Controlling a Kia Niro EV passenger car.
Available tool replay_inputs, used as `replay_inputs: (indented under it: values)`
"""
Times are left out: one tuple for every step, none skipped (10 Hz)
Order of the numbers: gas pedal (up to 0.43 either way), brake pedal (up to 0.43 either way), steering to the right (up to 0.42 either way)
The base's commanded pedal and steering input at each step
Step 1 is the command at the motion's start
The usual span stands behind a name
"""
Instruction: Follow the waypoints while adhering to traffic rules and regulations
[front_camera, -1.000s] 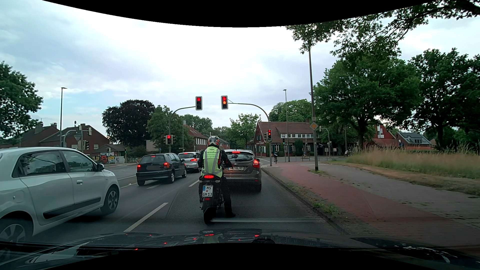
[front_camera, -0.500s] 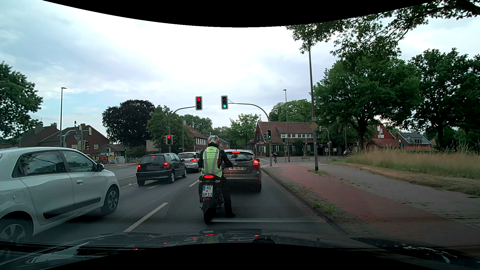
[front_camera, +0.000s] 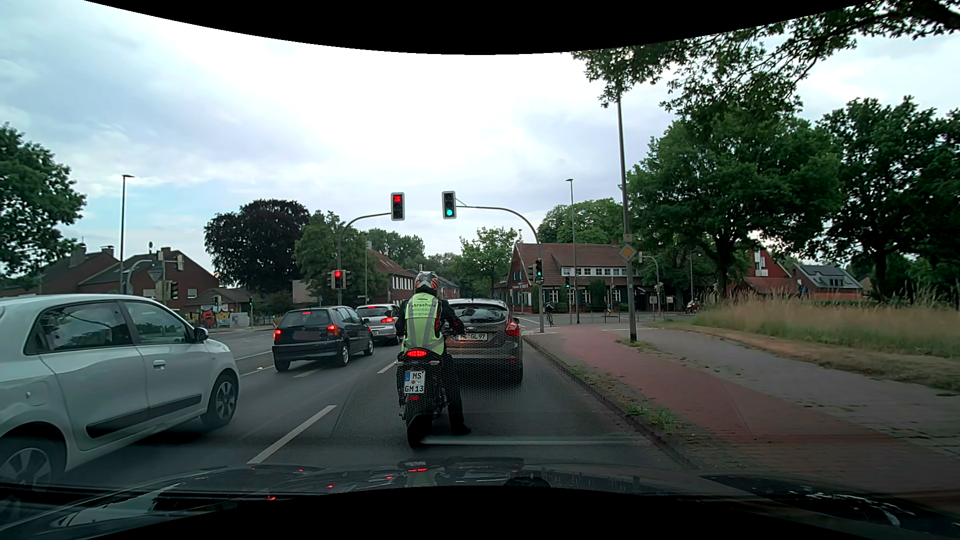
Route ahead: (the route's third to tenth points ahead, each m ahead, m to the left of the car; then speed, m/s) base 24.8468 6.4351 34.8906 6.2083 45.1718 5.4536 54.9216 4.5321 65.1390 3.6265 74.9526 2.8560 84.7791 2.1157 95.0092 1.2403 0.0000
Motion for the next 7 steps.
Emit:
replay_inputs:
  values:
    - [0.000, 0.000, 0.012]
    - [0.000, 0.000, 0.012]
    - [0.000, 0.000, 0.012]
    - [0.000, 0.000, 0.012]
    - [0.000, 0.000, 0.012]
    - [0.000, 0.000, 0.012]
    - [0.000, 0.000, 0.012]
